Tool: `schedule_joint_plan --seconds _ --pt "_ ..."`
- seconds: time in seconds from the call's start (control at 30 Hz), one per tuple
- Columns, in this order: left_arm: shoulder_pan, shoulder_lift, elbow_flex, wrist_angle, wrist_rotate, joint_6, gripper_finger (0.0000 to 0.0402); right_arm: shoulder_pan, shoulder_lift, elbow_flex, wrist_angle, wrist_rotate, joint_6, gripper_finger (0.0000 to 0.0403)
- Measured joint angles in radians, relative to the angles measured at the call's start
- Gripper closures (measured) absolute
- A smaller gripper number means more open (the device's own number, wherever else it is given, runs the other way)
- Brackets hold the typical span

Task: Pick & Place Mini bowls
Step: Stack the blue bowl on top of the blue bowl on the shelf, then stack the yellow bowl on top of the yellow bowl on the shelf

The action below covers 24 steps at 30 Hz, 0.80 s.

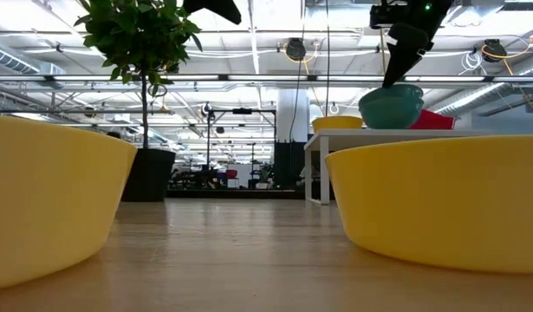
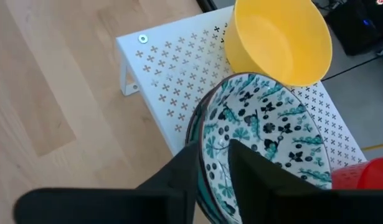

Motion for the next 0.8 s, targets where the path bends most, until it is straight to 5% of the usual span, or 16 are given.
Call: schedule_joint_plan --seconds 0.17,0.33,0.47,0.8 --pt "0.0 0.0 0.0 -0.024 0.055 -0.048 0.0158 0.0 -0.001 0.0 0.018 0.0 -0.001 0.0294" --pt "-0.029 0.0 0.0 -0.205 0.243 -0.211 0.0158 0.008 -0.013 0.0 0.052 0.0 -0.002 0.0271" --pt "-0.098 0.0 -0.023 -0.32 0.271 -0.334 0.0158 0.018 -0.024 0.0 0.094 -0.002 -0.002 0.026" --pt "-0.273 0.007 -0.283 -0.136 0.264 -0.558 0.0158 0.065 -0.036 0.0 0.2 -0.005 -0.039 0.0259"
